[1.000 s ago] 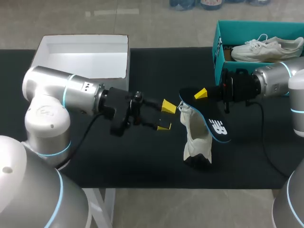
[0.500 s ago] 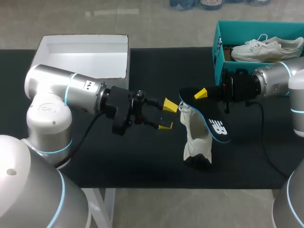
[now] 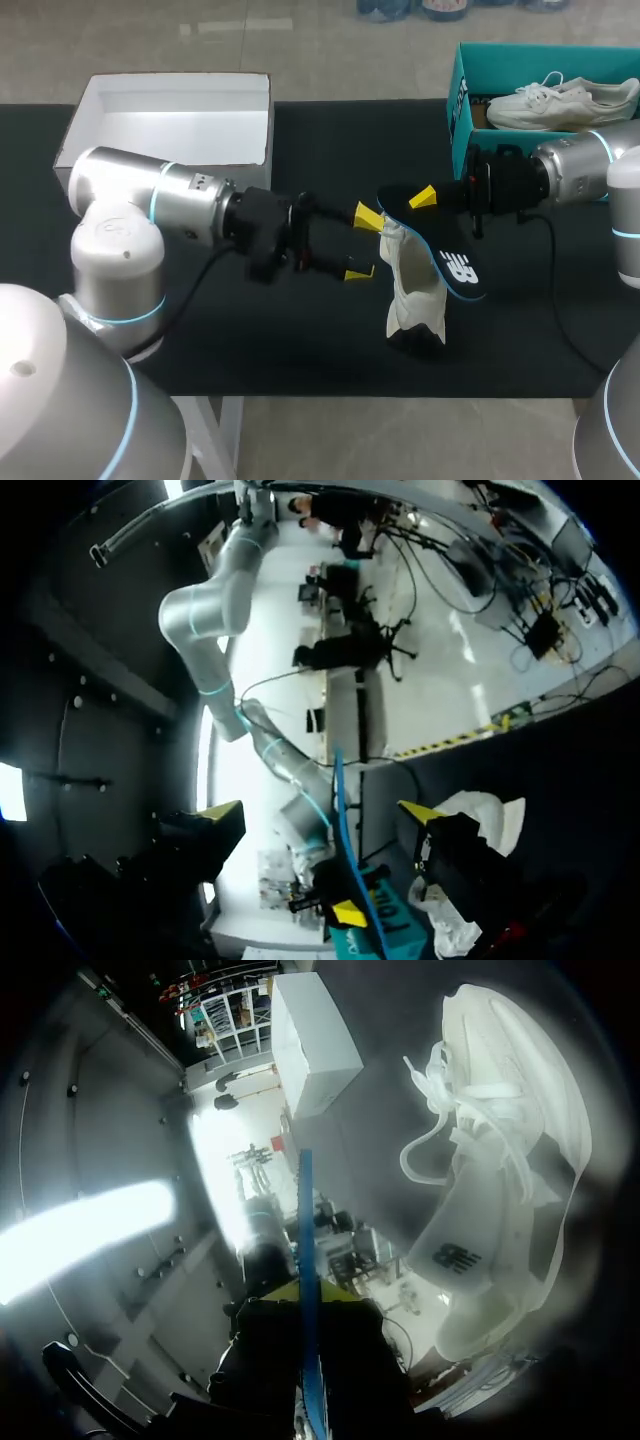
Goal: Take the shoe out of the shoebox, open the shoe tongue, remove and reinsert the insole, then place the shoe into the shoebox
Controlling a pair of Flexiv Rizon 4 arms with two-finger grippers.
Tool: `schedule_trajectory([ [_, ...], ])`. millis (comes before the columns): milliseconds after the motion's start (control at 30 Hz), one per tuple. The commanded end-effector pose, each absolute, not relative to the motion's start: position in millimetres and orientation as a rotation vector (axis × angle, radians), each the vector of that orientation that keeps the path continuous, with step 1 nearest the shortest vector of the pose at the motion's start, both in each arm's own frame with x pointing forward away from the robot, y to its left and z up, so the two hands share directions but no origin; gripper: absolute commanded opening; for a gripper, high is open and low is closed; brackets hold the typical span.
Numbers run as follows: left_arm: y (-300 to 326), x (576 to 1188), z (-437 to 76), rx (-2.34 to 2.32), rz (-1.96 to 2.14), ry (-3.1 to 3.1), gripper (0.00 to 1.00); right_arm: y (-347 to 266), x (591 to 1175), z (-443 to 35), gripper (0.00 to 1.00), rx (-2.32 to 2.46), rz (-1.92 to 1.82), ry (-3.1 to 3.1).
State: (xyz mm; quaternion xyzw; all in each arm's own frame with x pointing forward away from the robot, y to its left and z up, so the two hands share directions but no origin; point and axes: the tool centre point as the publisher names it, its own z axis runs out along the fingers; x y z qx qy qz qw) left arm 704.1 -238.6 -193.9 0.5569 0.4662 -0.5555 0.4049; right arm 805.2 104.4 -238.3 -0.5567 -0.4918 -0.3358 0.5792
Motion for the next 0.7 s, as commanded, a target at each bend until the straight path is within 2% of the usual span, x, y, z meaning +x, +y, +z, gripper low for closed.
schedule_trajectory([
  [33, -262, 719, -205, 1.35, -1.445, 1.198, 1.0, 105, 805, -238, 0.0, -1.304, -0.786, -1.151],
  [467, -290, 717, -216, 1.222, -1.554, 1.324, 1.0, 105, 805, -238, 0.0, -1.304, -0.786, -1.151],
  [700, -285, 702, -223, 1.162, -1.561, 1.362, 1.0, 105, 805, -238, 0.0, -1.304, -0.786, -1.151],
])
